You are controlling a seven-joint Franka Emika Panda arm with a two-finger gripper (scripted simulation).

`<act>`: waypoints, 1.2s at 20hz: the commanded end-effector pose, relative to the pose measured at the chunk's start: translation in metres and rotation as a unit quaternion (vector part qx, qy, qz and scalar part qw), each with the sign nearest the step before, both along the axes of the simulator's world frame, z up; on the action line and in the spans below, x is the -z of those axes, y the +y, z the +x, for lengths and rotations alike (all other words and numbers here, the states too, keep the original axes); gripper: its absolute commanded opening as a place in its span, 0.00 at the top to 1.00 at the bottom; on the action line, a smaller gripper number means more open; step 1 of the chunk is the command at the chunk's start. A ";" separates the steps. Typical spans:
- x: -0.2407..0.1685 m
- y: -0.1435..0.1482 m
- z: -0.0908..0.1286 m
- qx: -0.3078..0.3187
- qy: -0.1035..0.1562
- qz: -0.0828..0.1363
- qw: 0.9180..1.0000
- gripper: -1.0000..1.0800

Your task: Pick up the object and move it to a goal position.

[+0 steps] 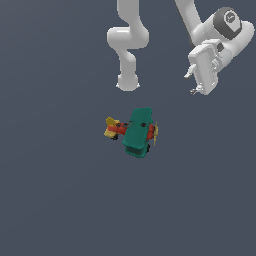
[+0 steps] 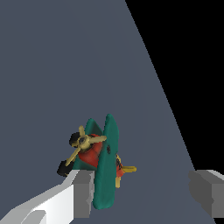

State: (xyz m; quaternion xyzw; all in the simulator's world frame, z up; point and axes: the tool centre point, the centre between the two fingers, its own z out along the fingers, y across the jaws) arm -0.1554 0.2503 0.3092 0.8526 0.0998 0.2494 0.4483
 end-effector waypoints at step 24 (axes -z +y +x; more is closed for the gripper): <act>0.152 -0.103 0.007 0.071 0.043 -0.164 0.983 0.19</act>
